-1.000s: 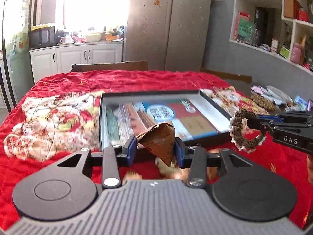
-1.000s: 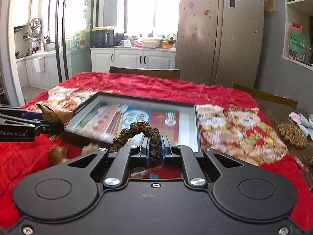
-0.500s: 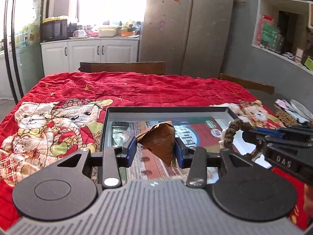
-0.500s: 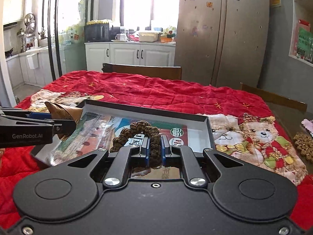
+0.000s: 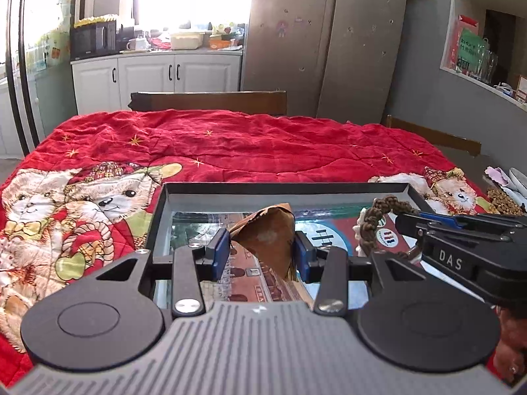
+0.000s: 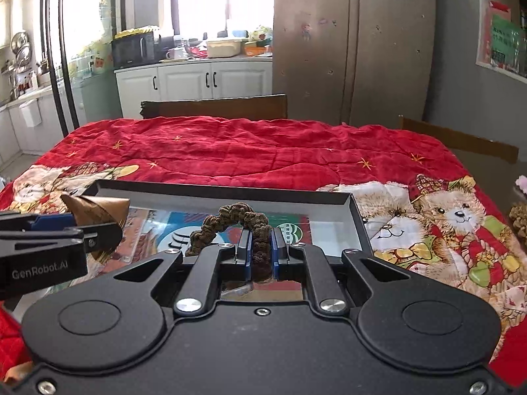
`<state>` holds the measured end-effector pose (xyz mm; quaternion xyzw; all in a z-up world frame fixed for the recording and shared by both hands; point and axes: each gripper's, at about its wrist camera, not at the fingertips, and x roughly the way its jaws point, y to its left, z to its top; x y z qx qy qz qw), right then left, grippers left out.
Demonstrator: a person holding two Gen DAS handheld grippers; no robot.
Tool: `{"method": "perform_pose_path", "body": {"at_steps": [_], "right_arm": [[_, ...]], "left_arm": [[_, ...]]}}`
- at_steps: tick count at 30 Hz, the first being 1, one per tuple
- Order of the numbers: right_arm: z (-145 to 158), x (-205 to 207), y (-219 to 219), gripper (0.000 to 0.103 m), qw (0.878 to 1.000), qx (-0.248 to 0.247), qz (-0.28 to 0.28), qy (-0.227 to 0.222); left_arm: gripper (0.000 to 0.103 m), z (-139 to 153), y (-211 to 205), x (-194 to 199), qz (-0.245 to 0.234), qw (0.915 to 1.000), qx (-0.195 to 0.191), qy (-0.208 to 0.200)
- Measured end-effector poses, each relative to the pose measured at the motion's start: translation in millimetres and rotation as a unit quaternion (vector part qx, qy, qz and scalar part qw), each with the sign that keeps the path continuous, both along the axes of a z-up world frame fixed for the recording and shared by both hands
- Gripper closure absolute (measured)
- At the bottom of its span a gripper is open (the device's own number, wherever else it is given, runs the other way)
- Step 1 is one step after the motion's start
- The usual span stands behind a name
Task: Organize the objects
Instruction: 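Lower the bracelet into the black box and open the right tool while the left tool releases the pyramid there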
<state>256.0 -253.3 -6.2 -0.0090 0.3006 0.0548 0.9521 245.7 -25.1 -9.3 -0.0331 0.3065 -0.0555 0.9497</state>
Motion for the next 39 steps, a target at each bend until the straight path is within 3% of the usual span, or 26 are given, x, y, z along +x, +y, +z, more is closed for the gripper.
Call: {"method": "perform_pose_path", "body": {"at_steps": [17,34,37,39], "right_arm": [[-29.3,25.4,-6.1,0.092,1.0,-0.002,-0.01,0.029],[-32.0,29.2,-8.8,0.091,0.999,-0.001,-0.018,0.042],[-32.1,29.4,-9.5,0.088,0.999,0.0,-0.02,0.044],[-31.7,29.6,-10.9,0.087,0.999,0.003,-0.022,0.045]], "left_arm": [[0.058,-21.0,0.8,19.4,0.0,0.9998,0.01,0.019],[0.056,-27.5,-4.7,24.7,-0.012,0.9991,0.019,0.035],[0.053,-28.3,-4.6,25.2,-0.012,0.9991,0.019,0.037],[0.044,-28.3,-4.7,25.2,-0.011,0.999,0.019,0.038]]}}
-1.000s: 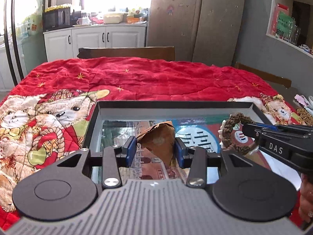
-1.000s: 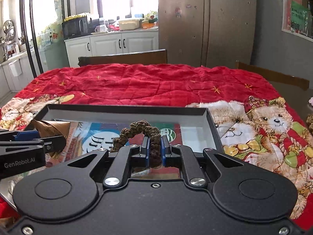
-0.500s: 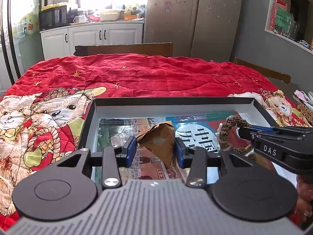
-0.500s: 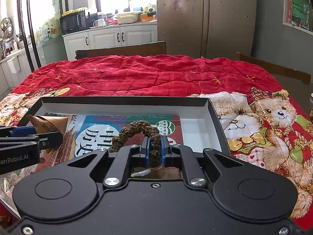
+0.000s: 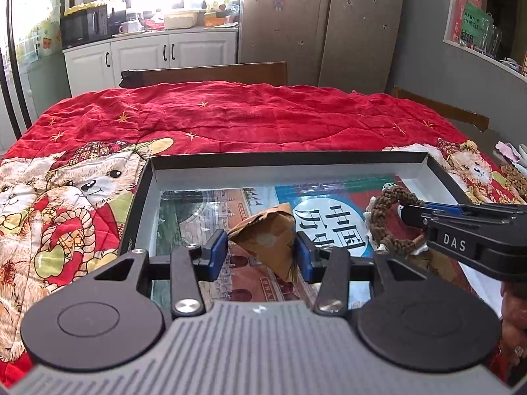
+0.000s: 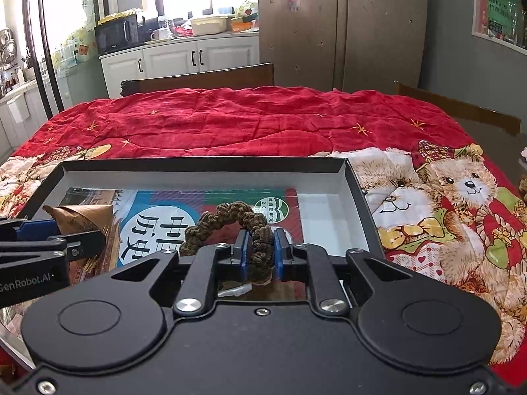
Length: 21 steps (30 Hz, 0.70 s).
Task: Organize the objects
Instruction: 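Lower the bracelet into the black box and open the right tool while the left tool releases the pyramid there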
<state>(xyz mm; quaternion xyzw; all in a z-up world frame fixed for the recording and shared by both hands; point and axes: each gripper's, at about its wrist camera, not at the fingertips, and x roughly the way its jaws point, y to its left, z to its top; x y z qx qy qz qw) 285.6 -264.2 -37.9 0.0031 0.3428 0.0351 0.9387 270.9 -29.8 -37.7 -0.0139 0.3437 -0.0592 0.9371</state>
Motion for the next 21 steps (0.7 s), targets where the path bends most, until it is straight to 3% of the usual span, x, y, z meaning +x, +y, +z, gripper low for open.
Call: {"method": "perform_pose_path", "body": {"at_steps": [8,21], "right_arm": [[3.9,-3.9,-5.7,0.067,1.0,0.019,-0.008,-0.012],[12.6,-13.8,-5.9,0.065,0.999,0.025,-0.008,-0.028]], "left_arm": [[0.035,5.5,-1.2,-5.6,0.005,0.9996,0.01,-0.025],[0.022,21.0,-2.0,-20.4,0.007,0.9976,0.011,-0.068]]}}
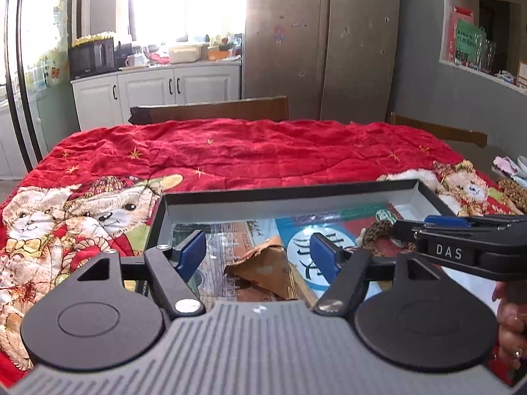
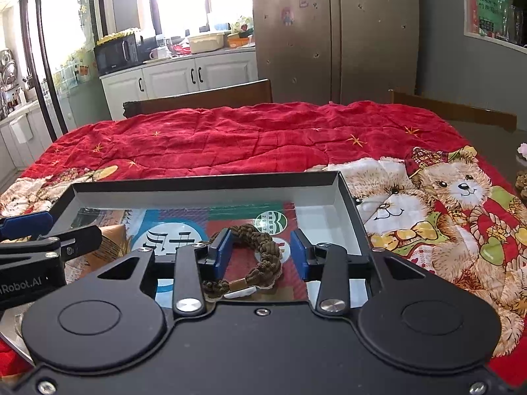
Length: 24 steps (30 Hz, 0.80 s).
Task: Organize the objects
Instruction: 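Lower the bracelet into the black box and open the right tool while the left tool releases the pyramid there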
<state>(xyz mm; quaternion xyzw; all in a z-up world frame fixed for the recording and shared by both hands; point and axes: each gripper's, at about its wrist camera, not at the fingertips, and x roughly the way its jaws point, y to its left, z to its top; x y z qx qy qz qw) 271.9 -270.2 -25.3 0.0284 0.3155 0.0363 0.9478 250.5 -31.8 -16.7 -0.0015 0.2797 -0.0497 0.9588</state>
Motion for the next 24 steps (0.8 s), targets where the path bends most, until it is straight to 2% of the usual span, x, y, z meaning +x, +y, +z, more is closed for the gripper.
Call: {"method": "perform_pose_path", "body": {"at_steps": [10,24], "right_arm": [[14.1,-20.0,5.8,0.063,1.0,0.009,0.017,-0.015],[51.0,-73.1,5.8,0.059,0.998,0.023,0.039,-0.05]], "left_arm": [[0.017,29.5,4.9,-25.3,0.008,0.9985,-0.013,-0.053],[0.014,47.6,11.9,-77.7,-0.011,0.9977,-0.017,-0.065]]}}
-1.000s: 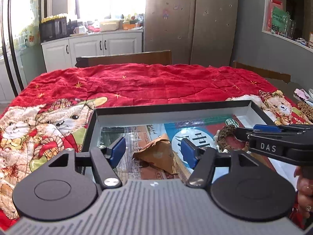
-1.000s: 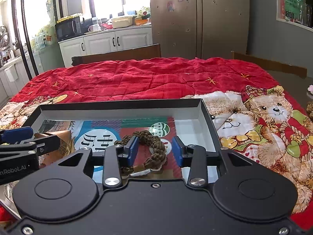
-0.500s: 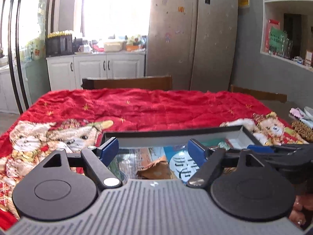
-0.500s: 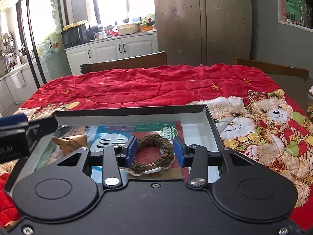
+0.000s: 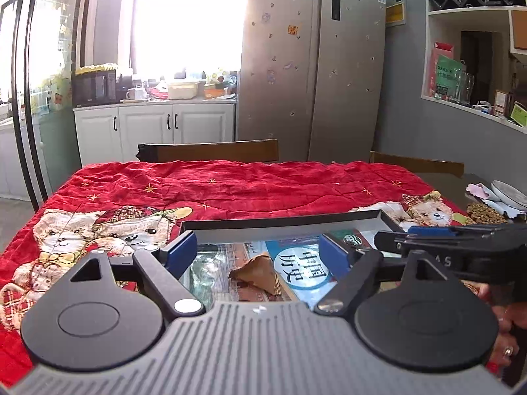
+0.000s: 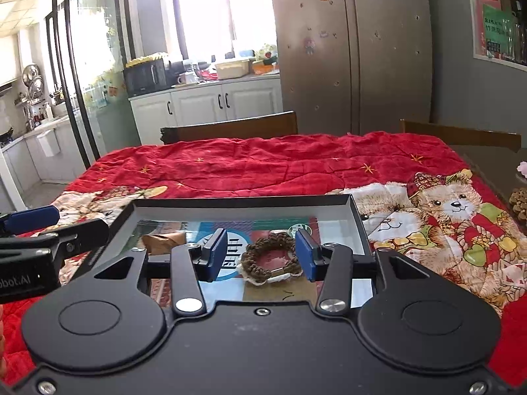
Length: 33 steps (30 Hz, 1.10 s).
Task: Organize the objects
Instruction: 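Lower the bracelet into the black box and open the right tool while the left tool releases the pyramid there, then withdraw both tools from the box back toward the remaining items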
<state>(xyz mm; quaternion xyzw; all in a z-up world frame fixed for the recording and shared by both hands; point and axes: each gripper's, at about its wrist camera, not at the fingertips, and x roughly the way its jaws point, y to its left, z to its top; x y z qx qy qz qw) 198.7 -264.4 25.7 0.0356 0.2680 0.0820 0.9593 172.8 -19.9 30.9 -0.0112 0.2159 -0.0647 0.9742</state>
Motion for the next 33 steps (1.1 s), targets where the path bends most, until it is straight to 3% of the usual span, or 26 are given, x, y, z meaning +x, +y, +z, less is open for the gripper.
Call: {"method": "perform_pose_path", "body": {"at_steps": [19,33], "right_arm": [[10.5,-105.7,4.9,0.05,0.998,-0.015,0.058,-0.019],[-6.1,-152.9,4.4,0.048,0.997,-0.022,0.079,-0.006]], "left_arm": [[0.007,1.6,10.6,-84.4,-0.034,0.9989,0.022,-0.023],[0.004,-9.7,19.6,-119.3,-0.04,0.9979,0.051,-0.008]]}}
